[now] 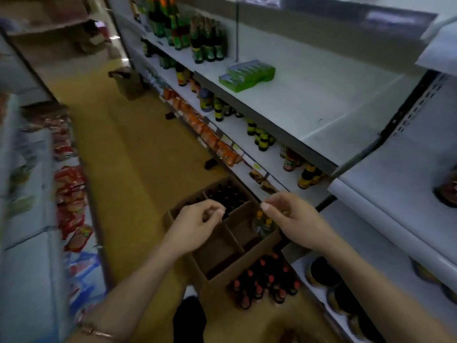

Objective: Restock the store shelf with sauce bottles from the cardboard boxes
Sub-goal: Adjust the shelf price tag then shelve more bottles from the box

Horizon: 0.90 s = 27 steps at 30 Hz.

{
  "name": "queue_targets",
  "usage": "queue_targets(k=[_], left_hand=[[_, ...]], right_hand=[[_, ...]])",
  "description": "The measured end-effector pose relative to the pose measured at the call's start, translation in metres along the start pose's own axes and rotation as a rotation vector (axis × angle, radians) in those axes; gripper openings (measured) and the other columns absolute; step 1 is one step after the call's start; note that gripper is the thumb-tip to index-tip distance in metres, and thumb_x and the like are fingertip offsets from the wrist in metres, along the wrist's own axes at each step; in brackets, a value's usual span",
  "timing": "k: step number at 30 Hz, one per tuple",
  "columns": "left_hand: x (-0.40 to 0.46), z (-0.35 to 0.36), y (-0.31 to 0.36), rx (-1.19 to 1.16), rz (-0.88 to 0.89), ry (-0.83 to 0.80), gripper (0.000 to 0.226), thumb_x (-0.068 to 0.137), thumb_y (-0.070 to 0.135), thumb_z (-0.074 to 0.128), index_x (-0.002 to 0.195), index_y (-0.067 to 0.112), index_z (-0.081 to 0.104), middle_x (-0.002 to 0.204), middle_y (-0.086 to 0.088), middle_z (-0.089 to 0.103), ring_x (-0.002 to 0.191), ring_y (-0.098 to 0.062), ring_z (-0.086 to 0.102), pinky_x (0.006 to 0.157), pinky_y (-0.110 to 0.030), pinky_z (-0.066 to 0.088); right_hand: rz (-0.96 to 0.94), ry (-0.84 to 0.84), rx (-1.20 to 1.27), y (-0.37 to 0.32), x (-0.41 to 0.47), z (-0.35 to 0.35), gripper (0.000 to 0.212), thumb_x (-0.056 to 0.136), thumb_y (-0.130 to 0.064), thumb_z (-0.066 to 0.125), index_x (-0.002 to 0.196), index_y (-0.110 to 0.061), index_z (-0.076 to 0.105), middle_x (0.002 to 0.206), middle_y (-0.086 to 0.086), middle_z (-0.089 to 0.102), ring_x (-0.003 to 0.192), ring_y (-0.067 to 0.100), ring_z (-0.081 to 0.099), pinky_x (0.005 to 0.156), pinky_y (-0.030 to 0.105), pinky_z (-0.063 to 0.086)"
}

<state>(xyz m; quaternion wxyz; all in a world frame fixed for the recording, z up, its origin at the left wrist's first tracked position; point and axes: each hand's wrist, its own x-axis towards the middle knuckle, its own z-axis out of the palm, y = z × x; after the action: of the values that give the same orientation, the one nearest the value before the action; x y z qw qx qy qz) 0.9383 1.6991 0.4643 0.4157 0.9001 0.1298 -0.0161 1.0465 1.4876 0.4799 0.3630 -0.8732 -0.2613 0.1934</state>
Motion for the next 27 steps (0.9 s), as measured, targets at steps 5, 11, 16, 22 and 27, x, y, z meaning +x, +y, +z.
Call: queue_targets(k=[5, 11, 16, 22, 27], left_hand=[[0.127, -0.021, -0.036, 0.056, 0.017, -0.319, 0.017, 0.099, 0.038, 0.046, 0.113, 0.035, 0.057, 0.063, 0.005, 0.068, 0.063, -0.005, 0.064, 0.065, -0.031, 0.055], [0.218, -0.014, -0.052, 0.046, 0.046, -0.467, 0.017, 0.1, 0.033, 0.046, 0.115, 0.034, 0.055, 0.092, 0.01, 0.064, 0.086, -0.005, 0.062, 0.076, -0.024, 0.051], [0.267, 0.035, -0.073, 0.075, 0.008, -0.581, 0.021, 0.1, 0.029, 0.047, 0.12, 0.028, 0.056, 0.087, 0.012, 0.064, 0.086, -0.008, 0.063, 0.079, -0.025, 0.051], [0.316, 0.132, -0.137, 0.124, -0.033, -0.601, 0.03, 0.099, 0.026, 0.049, 0.129, 0.026, 0.052, 0.104, 0.01, 0.056, 0.105, -0.012, 0.058, 0.091, -0.025, 0.047], [0.351, 0.227, -0.215, 0.14, -0.009, -0.611, 0.034, 0.099, 0.025, 0.048, 0.134, 0.027, 0.048, 0.122, 0.004, 0.051, 0.107, -0.008, 0.051, 0.086, -0.011, 0.034]], right_hand=[[0.297, 0.177, 0.077, 0.021, 0.08, 0.022, 0.034, 0.094, -0.049, 0.052, 0.108, -0.018, 0.054, 0.082, -0.007, 0.056, 0.074, 0.008, 0.054, 0.06, 0.023, 0.038], [0.462, 0.244, 0.141, 0.037, 0.128, 0.031, 0.032, 0.094, -0.044, 0.054, 0.116, -0.02, 0.054, 0.091, -0.008, 0.06, 0.082, 0.004, 0.055, 0.065, 0.018, 0.042], [0.521, 0.271, 0.144, 0.079, 0.161, 0.033, 0.032, 0.096, -0.04, 0.054, 0.119, -0.018, 0.053, 0.097, -0.004, 0.061, 0.085, 0.01, 0.056, 0.071, 0.024, 0.044], [0.563, 0.176, 0.137, 0.189, 0.212, 0.091, 0.033, 0.095, -0.043, 0.054, 0.116, -0.019, 0.054, 0.103, 0.001, 0.063, 0.092, 0.019, 0.06, 0.079, 0.035, 0.052], [0.673, 0.145, 0.124, 0.292, 0.255, 0.171, 0.032, 0.093, -0.038, 0.059, 0.117, -0.017, 0.053, 0.111, 0.008, 0.062, 0.1, 0.026, 0.062, 0.075, 0.025, 0.042]])
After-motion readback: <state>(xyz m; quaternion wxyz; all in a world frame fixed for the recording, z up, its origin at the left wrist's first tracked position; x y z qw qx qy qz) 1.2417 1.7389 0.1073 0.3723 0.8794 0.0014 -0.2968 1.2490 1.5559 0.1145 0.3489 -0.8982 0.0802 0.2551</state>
